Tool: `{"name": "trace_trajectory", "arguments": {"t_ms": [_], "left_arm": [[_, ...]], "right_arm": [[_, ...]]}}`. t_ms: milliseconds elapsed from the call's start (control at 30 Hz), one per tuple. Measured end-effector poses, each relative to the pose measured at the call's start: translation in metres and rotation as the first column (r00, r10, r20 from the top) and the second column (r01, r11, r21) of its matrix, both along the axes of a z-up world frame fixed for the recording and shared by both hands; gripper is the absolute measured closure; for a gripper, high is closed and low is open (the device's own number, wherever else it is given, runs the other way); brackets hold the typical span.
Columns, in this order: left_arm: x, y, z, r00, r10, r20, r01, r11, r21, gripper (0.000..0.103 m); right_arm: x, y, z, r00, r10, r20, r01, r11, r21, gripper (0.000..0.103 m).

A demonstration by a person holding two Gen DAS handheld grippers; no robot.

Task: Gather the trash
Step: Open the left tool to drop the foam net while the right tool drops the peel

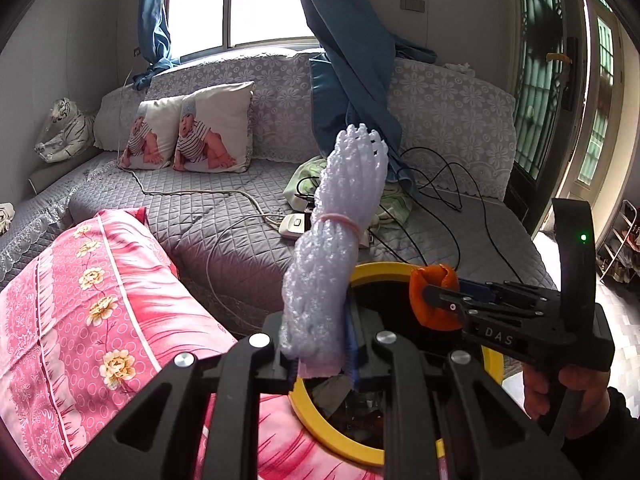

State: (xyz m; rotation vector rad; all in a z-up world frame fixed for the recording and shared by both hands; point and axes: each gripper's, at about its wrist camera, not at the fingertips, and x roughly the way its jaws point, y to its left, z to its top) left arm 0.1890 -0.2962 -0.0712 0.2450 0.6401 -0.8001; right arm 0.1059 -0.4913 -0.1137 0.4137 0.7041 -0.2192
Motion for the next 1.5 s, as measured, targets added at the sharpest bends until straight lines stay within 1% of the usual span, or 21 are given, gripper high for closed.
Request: {"name": "trace_trajectory", "arguments": {"t_ms": [100, 533, 633, 800, 1000, 1133, 1200, 1233, 1300, 1333, 1367, 1433, 1500], "left_arm": [[0.003, -0.005, -0.009, 1.0, -0.007, -0.009, 0.007, 1.0, 0.013, 0.086], [0.014, -0.034, -0.048, 0.991, -0.06, -0.118, 0.066, 0.996, 0.053, 0.086], [0.015, -0.039, -0.055, 0.99, -0.064, -0.129, 0.072, 0.995, 0.062, 0.086], [0.016, -0.044, -0.061, 0.986, -0.074, -0.151, 0.084, 0.995, 0.061, 0.085], [0.021, -0.047, -0.062, 0.98, -0.08, -0.182, 0.09, 0.995, 0.047, 0.084], [0.024, -0.049, -0.062, 0.979, -0.077, -0.187, 0.087, 0.995, 0.042, 0.082], [0.024, -0.049, -0.061, 0.98, -0.077, -0.182, 0.086, 0.995, 0.043, 0.082], [0.024, -0.049, -0.06, 0.982, -0.072, -0.177, 0.082, 0.996, 0.046, 0.08], [0.024, -0.048, -0.058, 0.982, -0.06, -0.178, 0.068, 0.997, 0.038, 0.065], [0.025, -0.046, -0.057, 0.983, -0.049, -0.178, 0.055, 0.998, 0.032, 0.052], [0.027, -0.043, -0.056, 0.983, -0.036, -0.18, 0.041, 0.999, 0.023, 0.044], [0.032, -0.038, -0.055, 0.979, -0.014, -0.205, 0.016, 1.0, 0.008, 0.041], [0.037, -0.034, -0.055, 0.974, 0.0, -0.227, -0.001, 1.0, -0.003, 0.041]], "right_arm": [[-0.002, -0.005, -0.005, 1.0, -0.017, -0.01, 0.018, 1.0, 0.011, 0.07], [-0.005, -0.022, -0.028, 0.994, -0.08, -0.073, 0.083, 0.996, 0.037, 0.069], [-0.005, -0.024, -0.031, 0.993, -0.09, -0.081, 0.094, 0.995, 0.041, 0.069], [-0.007, -0.029, -0.031, 0.99, -0.111, -0.088, 0.115, 0.992, 0.049, 0.069], [-0.009, -0.034, -0.025, 0.989, -0.126, -0.082, 0.129, 0.991, 0.043, 0.069], [-0.011, -0.037, -0.018, 0.988, -0.137, -0.071, 0.14, 0.99, 0.03, 0.069], [-0.012, -0.038, -0.016, 0.988, -0.142, -0.069, 0.144, 0.989, 0.029, 0.066], [-0.013, -0.039, -0.015, 0.987, -0.143, -0.068, 0.145, 0.989, 0.032, 0.065], [-0.015, -0.041, -0.013, 0.985, -0.159, -0.064, 0.162, 0.986, 0.039, 0.062], [-0.015, -0.044, -0.013, 0.984, -0.167, -0.063, 0.169, 0.985, 0.042, 0.059], [-0.016, -0.046, -0.012, 0.984, -0.17, -0.061, 0.173, 0.984, 0.049, 0.055], [-0.019, -0.048, -0.01, 0.981, -0.186, -0.059, 0.189, 0.98, 0.054, 0.055], [-0.02, -0.05, -0.008, 0.98, -0.191, -0.058, 0.194, 0.98, 0.053, 0.055]]}}
